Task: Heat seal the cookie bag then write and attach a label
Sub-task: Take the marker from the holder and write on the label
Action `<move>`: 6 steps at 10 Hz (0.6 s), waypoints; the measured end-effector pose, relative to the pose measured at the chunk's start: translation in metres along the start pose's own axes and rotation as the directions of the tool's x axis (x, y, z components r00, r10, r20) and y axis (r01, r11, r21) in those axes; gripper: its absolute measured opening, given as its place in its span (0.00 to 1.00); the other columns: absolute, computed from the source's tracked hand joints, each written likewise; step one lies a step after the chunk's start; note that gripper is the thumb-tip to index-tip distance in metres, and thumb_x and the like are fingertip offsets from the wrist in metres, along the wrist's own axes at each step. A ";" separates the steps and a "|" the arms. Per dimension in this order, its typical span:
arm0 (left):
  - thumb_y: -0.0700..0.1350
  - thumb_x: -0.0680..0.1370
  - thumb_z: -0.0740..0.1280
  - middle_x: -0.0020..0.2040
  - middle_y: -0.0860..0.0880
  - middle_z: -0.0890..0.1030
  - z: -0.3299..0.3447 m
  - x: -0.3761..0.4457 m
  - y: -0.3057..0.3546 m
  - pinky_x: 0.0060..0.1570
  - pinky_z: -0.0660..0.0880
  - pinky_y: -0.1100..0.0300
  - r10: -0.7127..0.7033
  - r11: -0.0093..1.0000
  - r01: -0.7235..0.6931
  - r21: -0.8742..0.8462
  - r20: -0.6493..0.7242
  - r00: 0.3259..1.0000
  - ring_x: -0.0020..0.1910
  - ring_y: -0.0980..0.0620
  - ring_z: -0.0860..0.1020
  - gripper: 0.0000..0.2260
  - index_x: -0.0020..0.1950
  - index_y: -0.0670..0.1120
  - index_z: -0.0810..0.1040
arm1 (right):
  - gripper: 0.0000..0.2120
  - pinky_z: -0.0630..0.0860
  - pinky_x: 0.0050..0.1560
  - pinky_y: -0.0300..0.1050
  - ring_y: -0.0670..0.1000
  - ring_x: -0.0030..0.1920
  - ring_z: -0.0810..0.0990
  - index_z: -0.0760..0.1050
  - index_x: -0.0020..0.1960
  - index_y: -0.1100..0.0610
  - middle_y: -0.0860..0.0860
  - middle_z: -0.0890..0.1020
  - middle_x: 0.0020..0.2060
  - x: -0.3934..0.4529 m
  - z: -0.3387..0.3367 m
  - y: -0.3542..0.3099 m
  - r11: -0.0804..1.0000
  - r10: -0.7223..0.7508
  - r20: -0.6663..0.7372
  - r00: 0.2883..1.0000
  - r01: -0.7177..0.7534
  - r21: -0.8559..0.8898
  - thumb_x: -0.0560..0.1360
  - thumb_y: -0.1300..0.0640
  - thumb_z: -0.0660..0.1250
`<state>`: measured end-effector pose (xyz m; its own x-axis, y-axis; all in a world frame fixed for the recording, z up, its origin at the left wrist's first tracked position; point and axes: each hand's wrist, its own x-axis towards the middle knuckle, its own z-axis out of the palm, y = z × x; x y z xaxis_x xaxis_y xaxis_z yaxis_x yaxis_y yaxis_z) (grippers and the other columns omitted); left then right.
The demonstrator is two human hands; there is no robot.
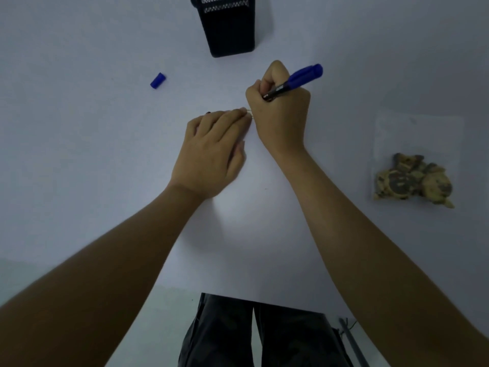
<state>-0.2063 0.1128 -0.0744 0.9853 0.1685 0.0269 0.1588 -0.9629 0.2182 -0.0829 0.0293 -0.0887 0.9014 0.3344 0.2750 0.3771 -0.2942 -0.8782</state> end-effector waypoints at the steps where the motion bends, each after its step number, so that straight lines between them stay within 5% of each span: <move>1: 0.49 0.80 0.52 0.69 0.49 0.72 0.000 0.000 0.000 0.65 0.62 0.54 0.002 1.000 -0.002 0.006 -0.003 1.000 0.67 0.49 0.69 0.21 0.71 0.48 0.68 | 0.11 0.68 0.31 0.27 0.38 0.26 0.69 0.66 0.36 0.55 0.39 0.66 0.26 0.000 0.000 -0.001 1.000 -0.004 0.004 1.000 0.004 -0.015 0.71 0.64 0.66; 4: 0.49 0.80 0.53 0.69 0.48 0.73 -0.001 0.000 0.001 0.65 0.63 0.53 0.005 1.000 -0.005 0.003 -0.011 1.000 0.66 0.49 0.70 0.20 0.71 0.47 0.68 | 0.10 0.67 0.29 0.26 0.39 0.25 0.70 0.72 0.37 0.64 0.46 0.70 0.26 0.001 0.000 0.000 1.000 0.018 0.016 1.000 -0.018 -0.014 0.74 0.61 0.68; 6: 0.48 0.80 0.54 0.68 0.48 0.73 -0.001 -0.002 0.001 0.65 0.63 0.53 0.003 1.000 -0.003 0.003 -0.016 1.000 0.66 0.48 0.70 0.20 0.71 0.47 0.68 | 0.11 0.71 0.30 0.30 0.40 0.25 0.70 0.66 0.36 0.54 0.39 0.67 0.24 -0.002 -0.001 -0.006 0.998 0.047 -0.006 0.999 -0.047 -0.034 0.71 0.63 0.67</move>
<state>-0.2080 0.1121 -0.0731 0.9847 0.1688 0.0434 0.1557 -0.9640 0.2154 -0.0865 0.0299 -0.0832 0.9193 0.3149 0.2361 0.3415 -0.3399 -0.8763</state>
